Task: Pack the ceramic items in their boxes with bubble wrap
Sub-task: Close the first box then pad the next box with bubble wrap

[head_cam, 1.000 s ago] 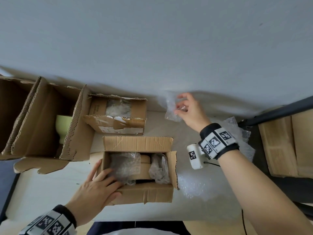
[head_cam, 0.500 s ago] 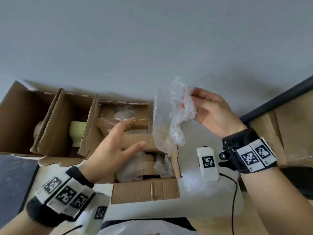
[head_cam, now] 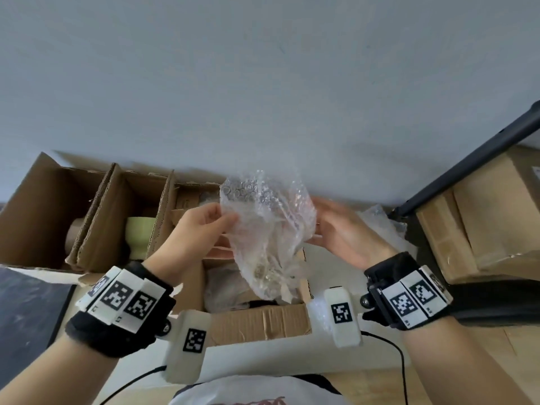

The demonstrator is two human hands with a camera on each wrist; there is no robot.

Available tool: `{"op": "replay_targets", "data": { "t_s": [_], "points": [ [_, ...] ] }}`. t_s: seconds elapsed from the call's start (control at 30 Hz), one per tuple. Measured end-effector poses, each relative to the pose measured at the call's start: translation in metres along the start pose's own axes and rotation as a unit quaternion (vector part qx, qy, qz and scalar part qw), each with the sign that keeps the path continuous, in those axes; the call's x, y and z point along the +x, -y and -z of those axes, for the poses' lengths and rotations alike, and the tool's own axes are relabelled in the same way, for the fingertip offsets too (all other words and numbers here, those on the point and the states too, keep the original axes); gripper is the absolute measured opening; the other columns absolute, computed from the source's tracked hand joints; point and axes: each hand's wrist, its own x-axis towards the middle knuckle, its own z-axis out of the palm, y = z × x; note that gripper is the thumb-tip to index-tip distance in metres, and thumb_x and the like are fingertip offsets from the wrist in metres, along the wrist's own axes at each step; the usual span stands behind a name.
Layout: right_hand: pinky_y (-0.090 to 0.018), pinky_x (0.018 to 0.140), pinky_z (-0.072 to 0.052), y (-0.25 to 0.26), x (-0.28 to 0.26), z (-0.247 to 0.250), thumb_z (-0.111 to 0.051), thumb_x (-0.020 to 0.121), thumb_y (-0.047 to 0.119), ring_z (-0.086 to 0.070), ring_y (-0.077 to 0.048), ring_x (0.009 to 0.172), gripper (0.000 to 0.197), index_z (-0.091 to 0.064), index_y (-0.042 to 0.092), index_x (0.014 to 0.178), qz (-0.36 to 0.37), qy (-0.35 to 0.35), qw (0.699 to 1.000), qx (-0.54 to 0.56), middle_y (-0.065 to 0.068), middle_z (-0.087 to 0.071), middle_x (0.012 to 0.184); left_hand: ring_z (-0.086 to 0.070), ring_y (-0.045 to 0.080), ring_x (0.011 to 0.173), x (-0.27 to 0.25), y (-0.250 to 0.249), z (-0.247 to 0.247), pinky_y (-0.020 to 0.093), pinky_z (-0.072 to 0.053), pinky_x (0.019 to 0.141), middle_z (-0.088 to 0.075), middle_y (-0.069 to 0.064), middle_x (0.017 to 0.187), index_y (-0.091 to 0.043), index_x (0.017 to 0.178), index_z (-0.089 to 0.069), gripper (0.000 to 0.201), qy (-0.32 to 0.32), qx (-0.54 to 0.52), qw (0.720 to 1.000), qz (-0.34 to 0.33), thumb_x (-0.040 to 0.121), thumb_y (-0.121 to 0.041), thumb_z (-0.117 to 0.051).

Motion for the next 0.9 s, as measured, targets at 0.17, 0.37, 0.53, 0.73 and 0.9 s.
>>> {"op": "replay_targets", "data": {
  "t_s": [0.17, 0.37, 0.53, 0.73, 0.9],
  "points": [
    [-0.033, 0.083, -0.054, -0.006, -0.008, 0.000, -0.067, 0.079, 0.036, -0.065, -0.023, 0.096, 0.047, -0.060, 0.011, 0.118, 0.039, -0.093, 0.995, -0.013, -0.009, -0.069, 0.105, -0.072, 0.024, 0.079, -0.006, 0.004, 0.013, 0.031, -0.055, 0.064, -0.073, 0.009, 0.089, -0.009, 0.096, -0.064, 0.019, -0.009, -0.047, 0.999, 0.024, 0.097, -0.021, -0.051],
    [-0.037, 0.092, -0.051, -0.009, -0.022, -0.017, -0.060, 0.081, 0.059, -0.066, -0.019, 0.102, 0.057, -0.057, 0.021, 0.123, 0.042, -0.053, 0.990, -0.127, -0.003, -0.068, 0.112, -0.071, 0.030, 0.084, -0.010, 0.007, 0.018, 0.044, -0.056, 0.078, -0.072, 0.016, 0.096, -0.004, 0.103, -0.063, 0.029, -0.037, -0.071, 0.995, 0.053, 0.100, -0.024, -0.044],
    [-0.029, 0.086, -0.053, -0.021, -0.017, -0.040, -0.073, 0.080, 0.030, -0.067, -0.012, 0.095, 0.041, -0.061, 0.016, 0.117, 0.038, -0.086, 0.971, -0.220, 0.000, -0.071, 0.103, -0.070, 0.027, 0.089, -0.016, 0.004, 0.013, 0.043, -0.057, 0.080, -0.069, 0.020, 0.107, -0.002, 0.107, -0.063, 0.032, 0.016, -0.122, 0.991, 0.058, 0.100, -0.025, -0.042],
    [-0.028, 0.073, -0.046, -0.018, -0.016, -0.034, -0.050, 0.094, 0.006, -0.061, -0.022, 0.085, 0.018, -0.064, 0.011, 0.083, 0.038, -0.113, 0.992, 0.029, -0.010, -0.061, 0.078, -0.056, 0.027, 0.121, -0.030, -0.001, 0.025, 0.038, -0.054, 0.084, -0.058, 0.017, 0.131, -0.004, 0.123, -0.061, 0.044, 0.137, -0.374, 0.915, 0.067, 0.095, -0.030, -0.039],
    [-0.014, 0.084, -0.045, -0.018, -0.014, -0.040, -0.049, 0.094, 0.006, -0.055, -0.004, 0.110, 0.037, -0.051, 0.024, 0.126, 0.098, -0.162, 0.970, -0.150, 0.004, -0.059, 0.117, -0.055, 0.027, 0.122, -0.030, -0.003, 0.026, 0.041, -0.053, 0.085, -0.057, 0.014, 0.133, -0.010, 0.125, -0.061, 0.042, 0.153, -0.386, 0.909, 0.044, 0.094, -0.031, -0.041]
  ]
}}
